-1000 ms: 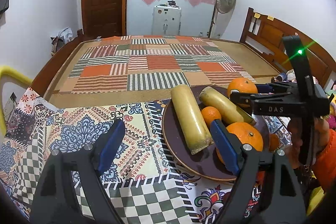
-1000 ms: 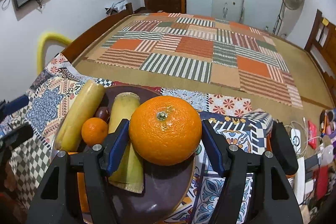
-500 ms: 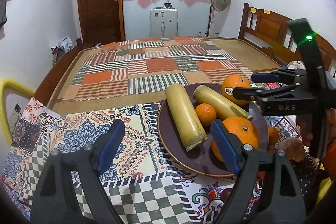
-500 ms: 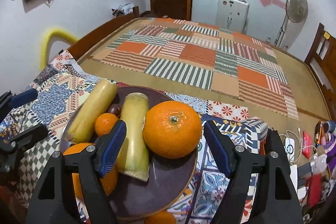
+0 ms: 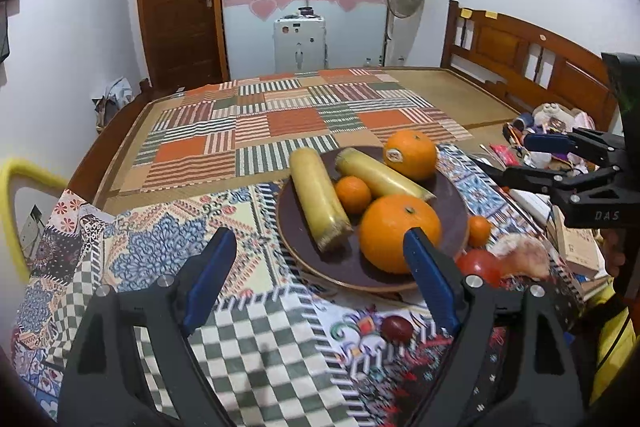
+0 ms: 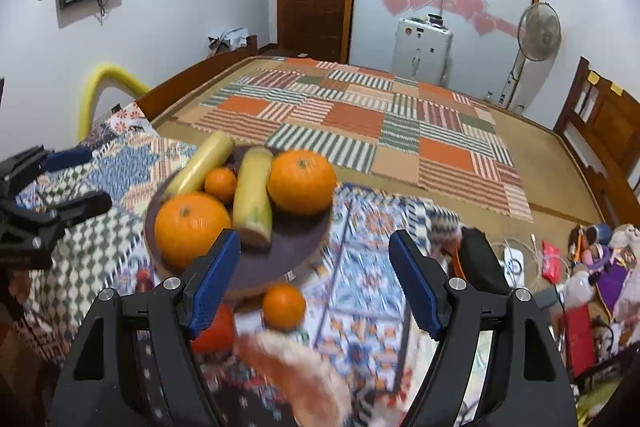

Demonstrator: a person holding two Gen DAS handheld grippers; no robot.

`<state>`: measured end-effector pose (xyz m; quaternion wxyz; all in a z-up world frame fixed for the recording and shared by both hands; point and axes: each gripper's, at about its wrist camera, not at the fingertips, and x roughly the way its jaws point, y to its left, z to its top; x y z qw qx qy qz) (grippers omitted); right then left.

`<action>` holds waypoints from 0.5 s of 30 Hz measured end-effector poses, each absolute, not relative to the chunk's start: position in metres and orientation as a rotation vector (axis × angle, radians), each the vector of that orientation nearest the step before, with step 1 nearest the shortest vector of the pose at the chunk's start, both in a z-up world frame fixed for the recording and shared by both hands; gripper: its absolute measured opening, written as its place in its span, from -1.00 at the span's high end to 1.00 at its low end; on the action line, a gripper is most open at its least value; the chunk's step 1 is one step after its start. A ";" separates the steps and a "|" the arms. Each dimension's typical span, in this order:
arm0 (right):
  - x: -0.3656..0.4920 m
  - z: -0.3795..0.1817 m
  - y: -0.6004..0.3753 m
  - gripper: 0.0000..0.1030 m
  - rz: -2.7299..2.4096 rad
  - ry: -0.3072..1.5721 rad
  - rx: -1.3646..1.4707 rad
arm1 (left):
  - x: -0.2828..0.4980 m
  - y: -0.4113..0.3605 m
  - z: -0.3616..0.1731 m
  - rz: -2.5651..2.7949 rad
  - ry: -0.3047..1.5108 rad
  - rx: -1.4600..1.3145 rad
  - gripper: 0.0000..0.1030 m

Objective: Organize fruits
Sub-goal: 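Grasp the red tomato with the left gripper while the right gripper grasps the pomelo segment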

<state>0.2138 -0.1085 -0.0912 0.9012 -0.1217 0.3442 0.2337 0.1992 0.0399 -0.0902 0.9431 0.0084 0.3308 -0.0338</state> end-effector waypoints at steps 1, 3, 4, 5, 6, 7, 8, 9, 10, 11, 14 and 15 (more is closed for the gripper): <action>0.210 -0.095 -0.111 -0.44 0.479 0.718 -0.254 | 0.197 0.037 -0.091 -0.070 0.676 0.021 -0.67; 0.202 -0.104 -0.117 -0.45 0.477 0.739 -0.260 | 0.191 0.029 -0.094 -0.084 0.683 0.028 -0.67; 0.199 -0.111 -0.119 -0.45 0.476 0.750 -0.264 | 0.188 0.025 -0.097 -0.096 0.688 0.031 -0.67; 0.197 -0.115 -0.123 -0.45 0.476 0.761 -0.264 | 0.186 0.022 -0.098 -0.107 0.691 0.031 -0.67; 0.195 -0.121 -0.125 -0.45 0.477 0.774 -0.264 | 0.183 0.019 -0.100 -0.115 0.692 0.029 -0.67; 0.194 -0.126 -0.127 -0.45 0.478 0.785 -0.263 | 0.181 0.017 -0.102 -0.120 0.692 0.026 -0.67; 0.192 -0.134 -0.128 -0.45 0.475 0.800 -0.266 | 0.179 0.013 -0.105 -0.125 0.693 0.017 -0.67; 0.191 -0.139 -0.129 -0.45 0.470 0.807 -0.269 | 0.178 0.011 -0.107 -0.135 0.694 0.008 -0.67; 0.191 -0.143 -0.131 -0.45 0.465 0.814 -0.272 | 0.177 0.010 -0.108 -0.144 0.697 0.001 -0.67; 0.192 -0.148 -0.132 -0.45 0.462 0.821 -0.273 | 0.176 0.008 -0.110 -0.156 0.702 -0.006 -0.67; 0.197 -0.156 -0.139 -0.45 0.452 0.837 -0.253 | 0.176 0.001 -0.118 -0.177 0.716 -0.013 -0.67; 0.197 -0.157 -0.140 -0.45 0.458 0.838 -0.242 | 0.177 -0.001 -0.120 -0.183 0.721 -0.010 -0.66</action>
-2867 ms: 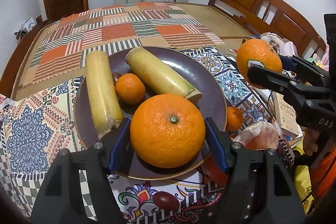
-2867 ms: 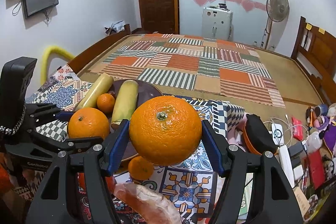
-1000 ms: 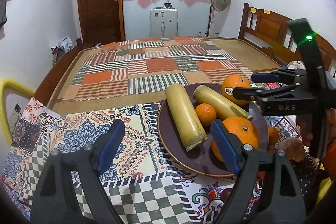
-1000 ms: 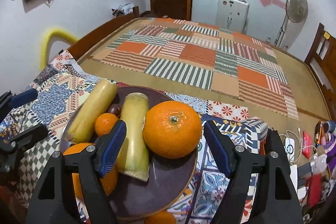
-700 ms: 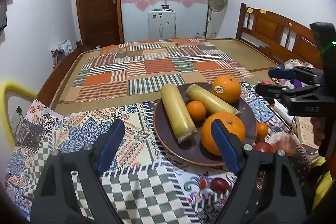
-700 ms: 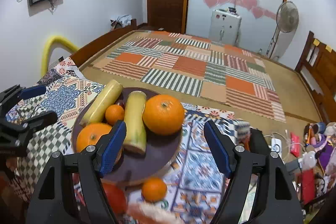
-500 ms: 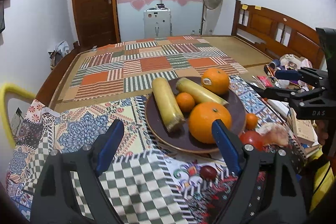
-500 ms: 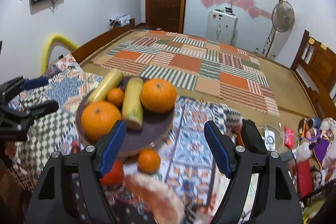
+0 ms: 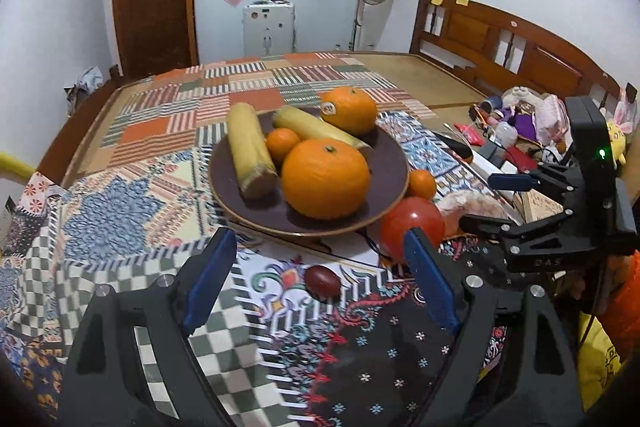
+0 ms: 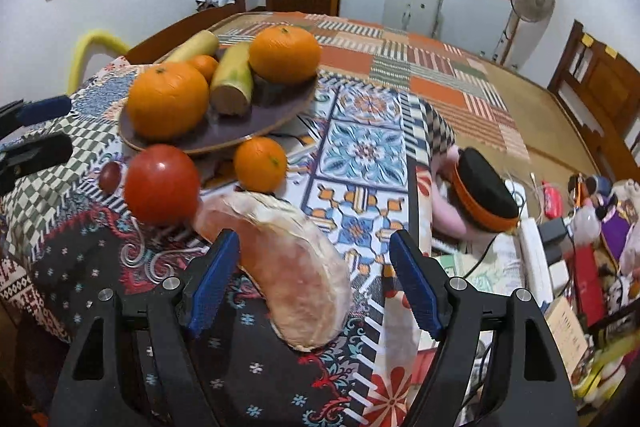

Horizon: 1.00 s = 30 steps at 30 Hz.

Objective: Organize fruits
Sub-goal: 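Grasp the red tomato with the left gripper while the right gripper grasps the pomelo segment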

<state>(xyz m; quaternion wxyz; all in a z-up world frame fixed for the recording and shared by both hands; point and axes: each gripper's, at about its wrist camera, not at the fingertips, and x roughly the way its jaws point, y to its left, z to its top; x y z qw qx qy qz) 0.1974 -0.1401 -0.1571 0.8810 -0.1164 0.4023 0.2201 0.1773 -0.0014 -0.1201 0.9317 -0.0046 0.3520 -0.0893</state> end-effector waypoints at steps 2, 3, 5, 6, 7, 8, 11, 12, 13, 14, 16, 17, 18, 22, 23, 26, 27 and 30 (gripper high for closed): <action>0.199 -0.158 -0.143 -0.44 0.471 0.840 -0.224 | 0.180 -0.007 -0.126 -0.198 0.735 0.005 -0.54; 0.199 -0.158 -0.143 -0.44 0.478 0.841 -0.224 | 0.181 -0.010 -0.128 -0.207 0.743 0.006 -0.51; 0.197 -0.162 -0.142 -0.43 0.494 0.846 -0.232 | 0.183 -0.014 -0.134 -0.232 0.761 0.000 -0.46; 0.195 -0.164 -0.141 -0.35 0.506 0.852 -0.236 | 0.184 -0.016 -0.136 -0.236 0.767 -0.001 -0.44; 0.194 -0.165 -0.141 -0.30 0.518 0.856 -0.237 | 0.184 -0.018 -0.137 -0.241 0.771 -0.003 -0.40; 0.190 -0.165 -0.140 -0.20 0.521 0.847 -0.246 | 0.186 -0.021 -0.138 -0.249 0.778 -0.005 -0.39; 0.181 -0.165 -0.139 0.00 0.511 0.837 -0.263 | 0.189 -0.029 -0.140 -0.267 0.783 -0.010 -0.39; 0.178 -0.165 -0.139 0.04 0.510 0.832 -0.263 | 0.189 -0.031 -0.140 -0.271 0.783 -0.009 -0.39; 0.174 -0.164 -0.142 0.11 0.508 0.833 -0.254 | 0.189 -0.034 -0.140 -0.274 0.783 -0.007 -0.39; 0.174 -0.164 -0.144 0.17 0.508 0.837 -0.243 | 0.190 -0.039 -0.140 -0.281 0.784 -0.005 -0.39; 0.167 -0.163 -0.148 0.23 0.511 0.842 -0.230 | 0.192 -0.046 -0.141 -0.295 0.787 -0.002 -0.39; 0.164 -0.163 -0.149 0.24 0.512 0.843 -0.229 | 0.194 -0.050 -0.142 -0.300 0.790 0.001 -0.39; 0.161 -0.163 -0.149 0.24 0.516 0.845 -0.230 | 0.195 -0.052 -0.143 -0.304 0.792 0.002 -0.39; 0.157 -0.163 -0.151 0.24 0.529 0.849 -0.229 | 0.202 -0.061 -0.146 -0.317 0.800 0.004 -0.38; 0.158 -0.163 -0.151 0.23 0.534 0.849 -0.221 | 0.203 -0.063 -0.147 -0.325 0.801 0.003 -0.38; 0.165 -0.163 -0.151 0.21 0.550 0.853 -0.203 | 0.205 -0.070 -0.147 -0.338 0.798 0.013 -0.36; 0.168 -0.163 -0.150 0.16 0.553 0.852 -0.199 | 0.205 -0.073 -0.148 -0.339 0.797 0.022 -0.32; 0.174 -0.165 -0.147 0.06 0.553 0.841 -0.203 | 0.209 -0.077 -0.151 -0.330 0.817 0.017 -0.17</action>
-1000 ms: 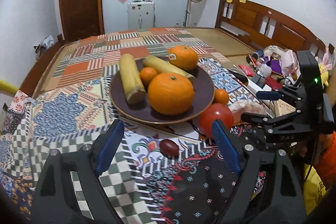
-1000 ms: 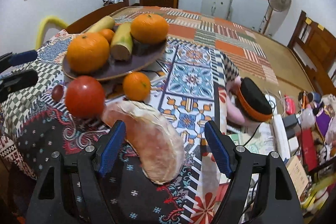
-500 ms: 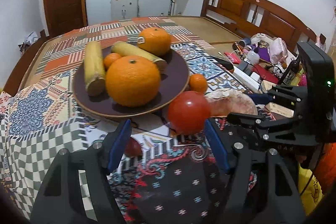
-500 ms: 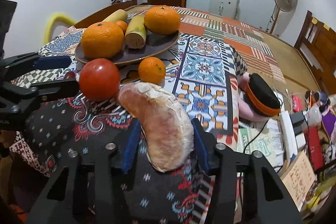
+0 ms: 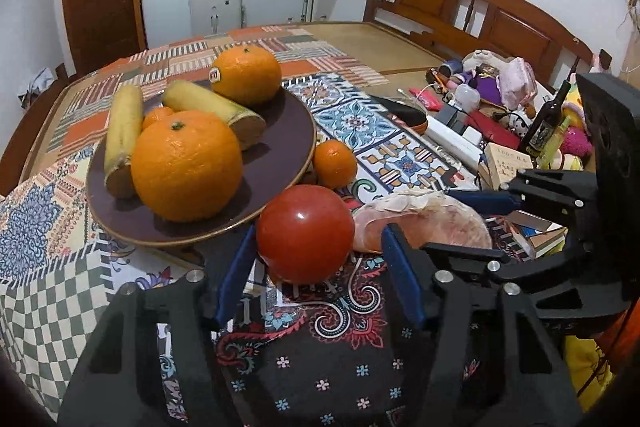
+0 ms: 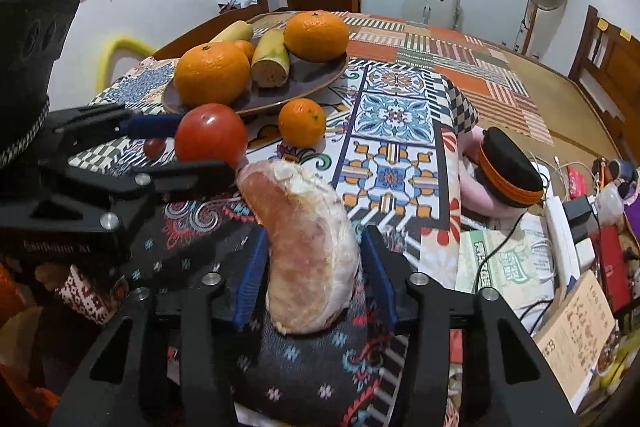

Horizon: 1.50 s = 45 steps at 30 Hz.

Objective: Organize fruits
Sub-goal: 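Grasp the red tomato with the left gripper while the right gripper grasps the pomelo segment, then place the tomato on the plate with the left gripper while the right gripper lays the pomelo segment there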

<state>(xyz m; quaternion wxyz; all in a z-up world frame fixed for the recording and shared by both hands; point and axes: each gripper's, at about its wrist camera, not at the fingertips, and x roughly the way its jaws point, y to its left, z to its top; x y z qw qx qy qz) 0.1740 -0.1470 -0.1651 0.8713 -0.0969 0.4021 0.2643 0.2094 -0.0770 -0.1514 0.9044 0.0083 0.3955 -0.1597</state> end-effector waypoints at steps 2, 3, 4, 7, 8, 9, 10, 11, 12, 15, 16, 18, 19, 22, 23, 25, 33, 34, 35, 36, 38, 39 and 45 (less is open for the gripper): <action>0.175 -0.166 -0.144 0.05 0.558 0.832 -0.206 | 0.211 -0.074 -0.151 -0.325 0.819 0.000 -0.06; 0.176 -0.166 -0.143 0.04 0.560 0.828 -0.209 | 0.211 -0.071 -0.151 -0.327 0.821 -0.016 -0.03; 0.177 -0.166 -0.141 0.04 0.563 0.824 -0.212 | 0.212 -0.068 -0.152 -0.327 0.822 -0.026 0.04; 0.174 -0.168 -0.134 0.04 0.553 0.815 -0.232 | 0.211 -0.061 -0.152 -0.330 0.825 -0.053 0.06; 0.172 -0.168 -0.131 0.05 0.544 0.807 -0.247 | 0.211 -0.062 -0.152 -0.326 0.823 -0.050 0.06; 0.171 -0.168 -0.129 0.07 0.539 0.800 -0.257 | 0.210 -0.062 -0.151 -0.321 0.819 -0.042 0.08; 0.170 -0.168 -0.130 0.10 0.540 0.798 -0.257 | 0.209 -0.063 -0.151 -0.319 0.817 -0.038 0.09; 0.168 -0.167 -0.131 0.16 0.542 0.799 -0.252 | 0.208 -0.063 -0.151 -0.319 0.815 -0.036 0.11; 0.167 -0.166 -0.133 0.24 0.547 0.802 -0.239 | 0.208 -0.062 -0.151 -0.322 0.814 -0.041 0.11; 0.162 -0.163 -0.139 0.32 0.556 0.799 -0.216 | 0.203 -0.057 -0.149 -0.334 0.817 -0.063 0.13; 0.160 -0.162 -0.140 0.34 0.553 0.792 -0.214 | 0.201 -0.055 -0.148 -0.333 0.813 -0.065 0.13; 0.157 -0.159 -0.141 0.41 0.548 0.777 -0.211 | 0.196 -0.050 -0.144 -0.322 0.803 -0.057 0.13; 0.155 -0.156 -0.142 0.44 0.546 0.767 -0.209 | 0.194 -0.049 -0.143 -0.318 0.800 -0.055 0.13; 0.154 -0.149 -0.141 0.56 0.557 0.753 -0.194 | 0.188 -0.040 -0.135 -0.300 0.782 -0.050 0.13; 0.154 -0.147 -0.141 0.57 0.557 0.746 -0.194 | 0.184 -0.036 -0.131 -0.292 0.770 -0.049 0.13; 0.152 -0.142 -0.139 0.58 0.553 0.728 -0.201 | 0.180 -0.031 -0.124 -0.280 0.754 -0.048 0.13; 0.152 -0.120 -0.133 0.58 0.566 0.658 -0.184 | 0.168 -0.003 -0.099 -0.222 0.687 -0.048 0.13; 0.153 -0.117 -0.132 0.58 0.566 0.649 -0.182 | 0.168 0.000 -0.097 -0.215 0.681 -0.048 0.13; 0.155 -0.113 -0.131 0.58 0.567 0.637 -0.182 | 0.168 0.002 -0.096 -0.207 0.677 -0.050 0.13; 0.157 -0.111 -0.130 0.58 0.566 0.629 -0.181 | 0.168 0.005 -0.095 -0.201 0.673 -0.051 0.13; 0.160 -0.106 -0.128 0.58 0.567 0.610 -0.179 | 0.170 0.012 -0.093 -0.186 0.668 -0.054 0.13; 0.163 -0.103 -0.127 0.58 0.568 0.601 -0.175 | 0.171 0.016 -0.092 -0.180 0.665 -0.056 0.13; 0.180 -0.094 -0.117 0.58 0.573 0.571 -0.176 | 0.183 0.038 -0.086 -0.127 0.645 -0.062 0.13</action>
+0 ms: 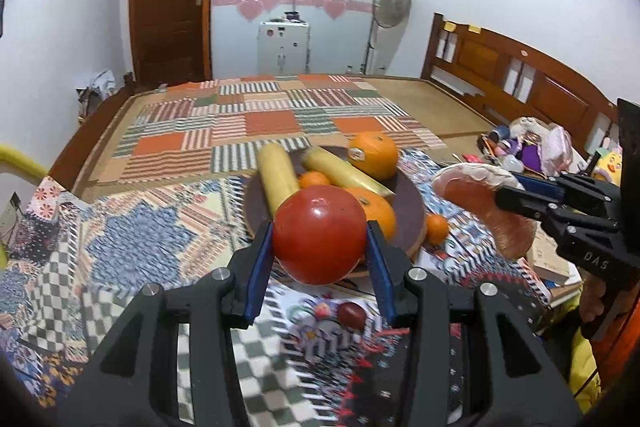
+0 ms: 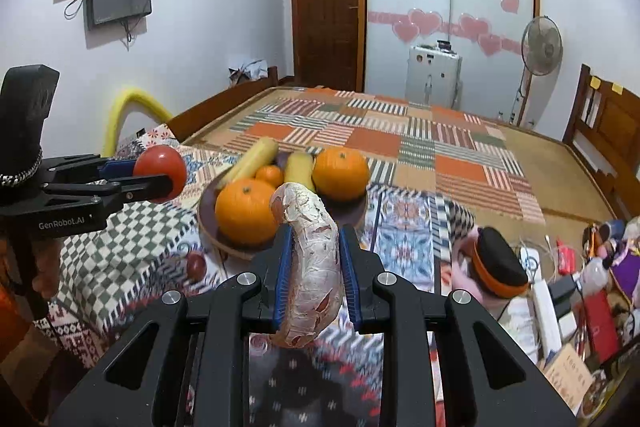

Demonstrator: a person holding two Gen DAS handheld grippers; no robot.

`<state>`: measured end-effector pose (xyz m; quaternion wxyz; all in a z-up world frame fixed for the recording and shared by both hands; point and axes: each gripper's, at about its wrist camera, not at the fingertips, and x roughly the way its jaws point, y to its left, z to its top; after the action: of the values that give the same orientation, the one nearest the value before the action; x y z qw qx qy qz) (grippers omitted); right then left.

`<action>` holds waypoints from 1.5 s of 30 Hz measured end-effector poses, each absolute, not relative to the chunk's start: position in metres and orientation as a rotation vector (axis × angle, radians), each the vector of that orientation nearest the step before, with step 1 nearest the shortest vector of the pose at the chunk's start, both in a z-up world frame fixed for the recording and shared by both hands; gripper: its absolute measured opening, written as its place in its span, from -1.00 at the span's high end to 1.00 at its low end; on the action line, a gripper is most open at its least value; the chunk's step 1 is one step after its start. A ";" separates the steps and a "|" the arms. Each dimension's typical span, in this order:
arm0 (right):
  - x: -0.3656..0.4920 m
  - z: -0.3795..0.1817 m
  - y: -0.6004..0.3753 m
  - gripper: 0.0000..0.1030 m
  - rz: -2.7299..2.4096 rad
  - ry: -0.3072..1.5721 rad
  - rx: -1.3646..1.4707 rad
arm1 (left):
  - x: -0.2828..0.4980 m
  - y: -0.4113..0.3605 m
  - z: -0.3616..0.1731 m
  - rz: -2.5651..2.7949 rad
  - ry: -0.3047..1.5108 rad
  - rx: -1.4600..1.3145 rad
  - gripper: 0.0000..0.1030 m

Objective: Organize fruits
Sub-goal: 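Place the tomato on the plate with the left gripper while the right gripper lays the pomelo segment there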

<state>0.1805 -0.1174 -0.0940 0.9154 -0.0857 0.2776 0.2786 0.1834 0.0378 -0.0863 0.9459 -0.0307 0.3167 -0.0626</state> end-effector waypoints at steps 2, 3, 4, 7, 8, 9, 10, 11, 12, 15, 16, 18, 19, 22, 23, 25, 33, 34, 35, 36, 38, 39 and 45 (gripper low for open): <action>0.186 -0.092 -0.113 0.58 0.577 0.564 -0.178 | 0.189 0.045 -0.085 -0.110 0.641 -0.062 0.13; 0.188 -0.092 -0.111 0.58 0.578 0.560 -0.178 | 0.191 0.048 -0.085 -0.105 0.642 -0.063 0.13; 0.190 -0.091 -0.108 0.58 0.579 0.556 -0.176 | 0.193 0.050 -0.085 -0.101 0.643 -0.066 0.13; 0.199 -0.090 -0.102 0.58 0.584 0.551 -0.166 | 0.201 0.059 -0.087 -0.089 0.649 -0.078 0.13; 0.203 -0.091 -0.099 0.58 0.588 0.553 -0.160 | 0.203 0.061 -0.088 -0.086 0.651 -0.082 0.13; 0.205 -0.091 -0.097 0.58 0.592 0.555 -0.156 | 0.206 0.062 -0.089 -0.085 0.653 -0.084 0.13; 0.209 -0.092 -0.094 0.58 0.595 0.558 -0.152 | 0.207 0.063 -0.090 -0.084 0.654 -0.086 0.13; 0.209 -0.093 -0.092 0.58 0.594 0.559 -0.153 | 0.210 0.064 -0.092 -0.084 0.658 -0.089 0.13; 0.212 -0.093 -0.090 0.58 0.593 0.559 -0.154 | 0.211 0.064 -0.093 -0.084 0.660 -0.089 0.13; 0.218 -0.095 -0.084 0.58 0.601 0.564 -0.147 | 0.219 0.061 -0.099 -0.090 0.677 -0.086 0.13; 0.220 -0.096 -0.082 0.58 0.604 0.567 -0.145 | 0.220 0.060 -0.101 -0.093 0.681 -0.085 0.13; 0.224 -0.097 -0.078 0.58 0.608 0.572 -0.147 | 0.223 0.059 -0.106 -0.102 0.691 -0.084 0.13; 0.226 -0.099 -0.074 0.58 0.610 0.578 -0.148 | 0.225 0.058 -0.108 -0.105 0.695 -0.085 0.13; 0.233 -0.100 -0.068 0.58 0.619 0.590 -0.153 | 0.229 0.055 -0.112 -0.113 0.705 -0.082 0.13; 0.234 -0.102 -0.064 0.58 0.618 0.593 -0.164 | 0.230 0.054 -0.114 -0.117 0.710 -0.079 0.13; 0.237 -0.104 -0.060 0.58 0.618 0.602 -0.181 | 0.232 0.051 -0.117 -0.122 0.717 -0.075 0.13; 0.249 -0.110 -0.052 0.58 0.608 0.631 -0.209 | 0.235 0.042 -0.122 -0.127 0.721 -0.049 0.13; 0.250 -0.111 -0.052 0.58 0.608 0.636 -0.210 | 0.235 0.042 -0.123 -0.125 0.720 -0.046 0.13; 0.250 -0.112 -0.053 0.59 0.607 0.638 -0.211 | 0.234 0.041 -0.123 -0.126 0.718 -0.043 0.12; 0.251 -0.111 -0.053 0.59 0.610 0.639 -0.212 | 0.233 0.041 -0.124 -0.125 0.716 -0.039 0.12; 0.252 -0.111 -0.054 0.59 0.612 0.643 -0.217 | 0.230 0.039 -0.125 -0.127 0.716 -0.037 0.12; 0.252 -0.111 -0.054 0.59 0.611 0.644 -0.222 | 0.229 0.038 -0.125 -0.128 0.717 -0.037 0.12; 0.256 -0.116 -0.061 0.59 0.608 0.677 -0.206 | 0.226 0.035 -0.130 -0.128 0.725 -0.026 0.12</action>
<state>0.2561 -0.0606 -0.1156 0.8931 -0.0995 0.3265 0.2931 0.2265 0.0351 -0.1304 0.9329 -0.0127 0.3545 -0.0624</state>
